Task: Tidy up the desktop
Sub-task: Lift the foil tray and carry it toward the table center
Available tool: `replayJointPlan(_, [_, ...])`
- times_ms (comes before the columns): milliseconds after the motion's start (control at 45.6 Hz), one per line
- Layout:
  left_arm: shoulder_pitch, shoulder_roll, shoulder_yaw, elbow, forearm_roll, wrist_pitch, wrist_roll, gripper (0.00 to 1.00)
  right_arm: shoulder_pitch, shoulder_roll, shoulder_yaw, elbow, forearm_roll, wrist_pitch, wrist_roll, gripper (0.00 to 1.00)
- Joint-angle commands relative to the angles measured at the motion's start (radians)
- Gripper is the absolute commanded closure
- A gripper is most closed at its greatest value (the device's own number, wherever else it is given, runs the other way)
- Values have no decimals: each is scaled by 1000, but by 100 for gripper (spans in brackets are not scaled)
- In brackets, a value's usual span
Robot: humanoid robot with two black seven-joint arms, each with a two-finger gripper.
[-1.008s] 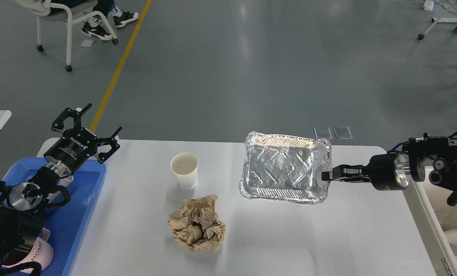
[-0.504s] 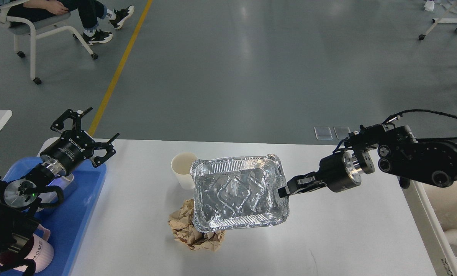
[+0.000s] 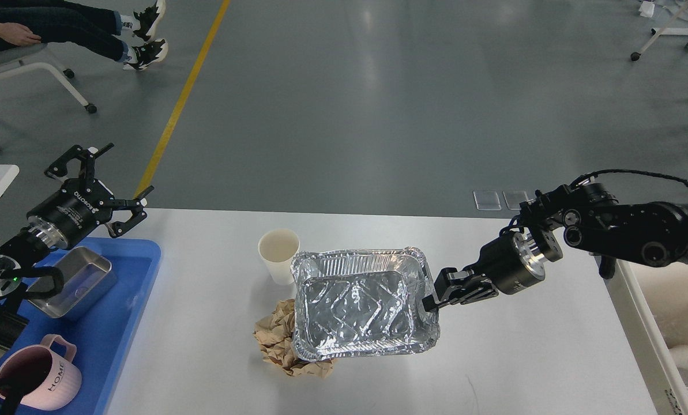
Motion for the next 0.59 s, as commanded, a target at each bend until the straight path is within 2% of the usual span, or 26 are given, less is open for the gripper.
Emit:
replayJointPlan(0, [7, -3, 0, 0, -1, 3, -43, 3, -2, 32, -5, -29, 4, -3, -1, 100])
replayJointPlan(44, [8, -9, 3, 0, 0, 13, -96, 3, -6, 43, -6, -40, 6, -4, 1, 100])
replayJointPlan(88, [8, -8, 13, 0, 4, 32, -113, 3, -9, 43, -8, -41, 6, -7, 1, 100])
replayJointPlan(285, [8, 11, 66, 0, 19, 49, -121, 3, -13, 40, -8, -43, 7, -14, -1, 100])
replayJointPlan(372, [2, 17, 146, -15, 75, 44, -121, 3, -13, 38, -8, -43, 19, -14, -1, 100])
replayJointPlan(482, [-3, 87, 316, -142, 218, 95, -126, 3, -2, 31, -8, -41, 22, -15, -2, 100])
replayJointPlan(570, [8, 165, 368, -274, 350, 174, -147, 3, 5, 26, -6, -40, 22, -17, -2, 100])
